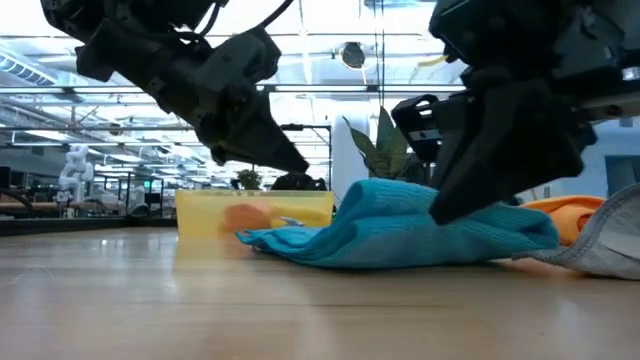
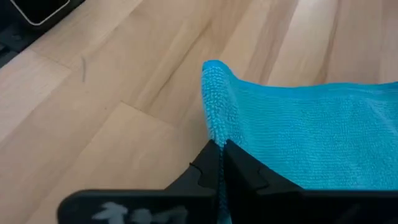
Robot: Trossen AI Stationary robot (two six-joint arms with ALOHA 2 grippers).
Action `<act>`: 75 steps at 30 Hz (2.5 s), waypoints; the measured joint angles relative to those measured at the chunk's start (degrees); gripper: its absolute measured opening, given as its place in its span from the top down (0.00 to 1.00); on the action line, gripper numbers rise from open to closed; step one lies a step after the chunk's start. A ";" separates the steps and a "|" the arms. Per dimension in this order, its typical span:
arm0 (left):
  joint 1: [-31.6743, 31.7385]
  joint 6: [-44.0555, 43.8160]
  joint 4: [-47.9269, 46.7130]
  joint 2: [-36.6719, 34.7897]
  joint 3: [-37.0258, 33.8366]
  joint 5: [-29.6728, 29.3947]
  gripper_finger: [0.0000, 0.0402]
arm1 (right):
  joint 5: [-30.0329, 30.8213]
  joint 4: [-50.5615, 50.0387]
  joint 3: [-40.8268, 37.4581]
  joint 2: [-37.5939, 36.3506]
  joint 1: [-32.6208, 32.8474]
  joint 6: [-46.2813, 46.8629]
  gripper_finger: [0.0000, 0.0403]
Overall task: Fold microfiber towels
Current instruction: Fold the blue microfiber cloth
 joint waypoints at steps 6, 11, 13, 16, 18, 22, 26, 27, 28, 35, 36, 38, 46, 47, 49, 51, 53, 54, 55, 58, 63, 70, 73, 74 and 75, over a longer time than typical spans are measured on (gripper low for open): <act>-1.13 5.52 4.73 5.29 -0.04 1.76 0.97 | -2.46 -3.98 4.24 -0.19 -0.70 -0.46 1.00; -0.96 6.80 4.60 8.94 -0.04 2.66 0.99 | -2.54 -14.35 9.76 -0.22 -2.01 -0.43 1.00; -0.94 7.28 4.57 9.40 -0.04 2.68 0.97 | -2.55 -17.68 11.79 -0.22 -2.92 -0.74 1.00; -0.92 8.01 4.77 9.33 -0.04 2.66 0.95 | -4.42 -22.37 14.85 -0.22 -4.54 -2.28 1.00; -0.92 8.03 4.74 9.35 -0.04 2.64 0.95 | -5.95 -23.50 16.86 -0.22 -5.67 -3.50 1.00; -0.92 8.05 4.68 9.35 -0.04 2.59 0.98 | -6.32 -26.81 19.61 -0.24 -8.29 -6.43 1.00; -1.23 8.03 4.12 8.57 -0.04 2.55 0.99 | -6.87 -26.94 20.01 -0.26 -11.47 -7.87 1.00; -1.40 8.05 3.96 7.76 -0.07 2.26 0.98 | -6.89 -26.87 19.77 -0.26 -12.20 -7.92 1.00; -1.66 8.06 4.13 7.11 -0.05 2.03 0.97 | -6.91 -26.72 19.43 -0.26 -12.90 -8.13 1.00; -3.22 6.48 -4.96 2.14 -0.04 -4.88 0.97 | -7.32 -23.28 16.71 -0.26 -16.82 -9.59 1.00; -3.27 5.95 -6.01 2.03 -0.03 -5.29 0.98 | -8.51 -22.62 16.57 -0.26 -17.34 -10.06 1.00; -3.32 4.13 -9.28 1.99 0.02 -6.33 0.99 | -11.21 -21.30 16.43 -0.26 -18.31 -10.63 1.00; -4.87 -3.07 -19.89 -3.47 -0.01 -13.79 0.97 | -12.79 -16.05 16.47 3.41 -21.14 -10.63 1.00; -5.30 -3.65 -21.01 -4.29 0.07 -14.33 0.98 | -12.81 -15.99 16.47 3.92 -21.28 -10.78 1.00; -6.19 -4.10 -23.04 -5.68 -0.07 -15.10 0.99 | -12.83 -15.50 16.47 4.40 -21.56 -10.92 1.00; -6.76 -4.10 -22.65 -5.86 0.00 -15.35 0.99 | -12.83 -15.82 16.43 4.46 -21.64 -11.28 1.00; -7.27 -4.10 -23.02 -5.78 -0.02 -15.46 0.97 | -12.79 -15.17 16.44 4.17 -21.66 -12.30 1.00; -7.37 -4.08 -23.01 -5.59 -0.02 -15.48 0.96 | -12.79 -15.08 16.44 3.83 -21.66 -12.36 1.00; -7.39 -4.11 -22.89 -5.22 -0.01 -15.61 0.96 | -12.84 -14.13 16.42 3.73 -21.66 -12.29 1.00; -7.36 -4.81 -24.43 -4.89 -0.15 -16.44 0.95 | -12.90 -10.83 16.49 3.65 -21.73 -12.12 1.00; -7.54 -5.15 -24.06 -4.95 -0.02 -17.47 0.99 | -12.92 -8.71 16.44 6.42 -23.42 -12.18 1.00; -7.87 -5.18 -24.71 -5.03 -0.02 -17.54 0.96 | -12.94 -8.66 16.44 7.93 -24.68 -13.63 1.00; -7.50 -4.63 -27.64 -4.86 -0.02 -17.62 0.97 | -12.91 -10.02 16.44 7.55 -23.54 -15.66 1.00; -7.30 -4.60 -28.70 -4.42 -0.02 -17.85 0.98 | -12.93 -10.64 16.44 7.35 -23.08 -15.89 1.00; -7.09 -4.90 -29.54 -3.87 -0.02 -18.24 0.99 | -12.94 -11.92 16.44 7.04 -22.61 -15.94 1.00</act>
